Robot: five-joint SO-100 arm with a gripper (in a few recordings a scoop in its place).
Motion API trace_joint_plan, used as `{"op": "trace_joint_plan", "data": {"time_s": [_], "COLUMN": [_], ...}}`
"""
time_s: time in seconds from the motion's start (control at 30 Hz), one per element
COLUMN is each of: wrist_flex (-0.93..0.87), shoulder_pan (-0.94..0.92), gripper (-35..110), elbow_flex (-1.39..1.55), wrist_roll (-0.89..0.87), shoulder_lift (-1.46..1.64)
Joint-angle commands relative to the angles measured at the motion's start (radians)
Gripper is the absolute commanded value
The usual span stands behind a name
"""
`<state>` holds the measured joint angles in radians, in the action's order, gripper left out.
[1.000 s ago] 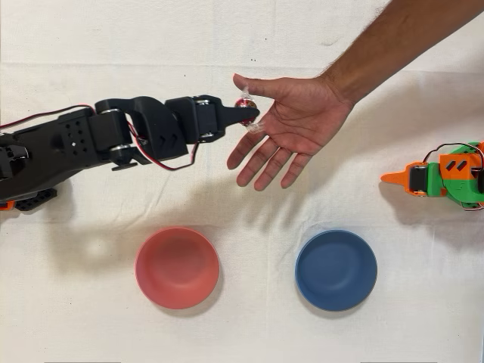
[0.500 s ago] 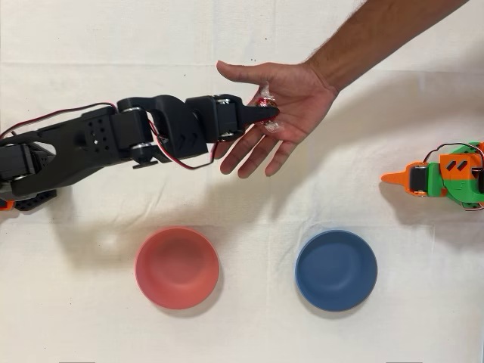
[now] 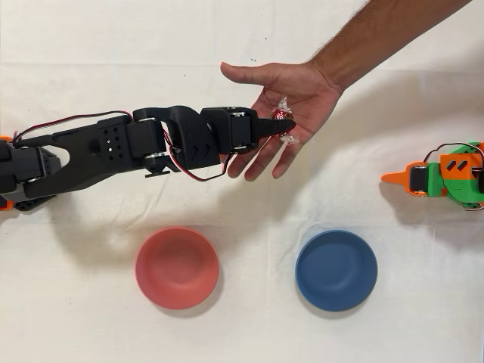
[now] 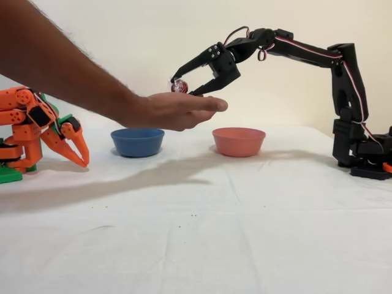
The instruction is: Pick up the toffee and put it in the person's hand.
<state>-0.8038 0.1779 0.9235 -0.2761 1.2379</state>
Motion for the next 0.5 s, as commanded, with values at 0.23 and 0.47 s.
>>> {"op": "trace_joint_plan", "data": {"time_s": [0.23, 0.47], "wrist_flex": [0.02, 0.02], "shoulder_pan": [0.002, 0.002], "gripper": [20, 20], "elbow_flex": [-0.064, -0.06], "wrist_roll": [0.014, 0.023], "shoulder_lift": [0.044, 0.052]}}
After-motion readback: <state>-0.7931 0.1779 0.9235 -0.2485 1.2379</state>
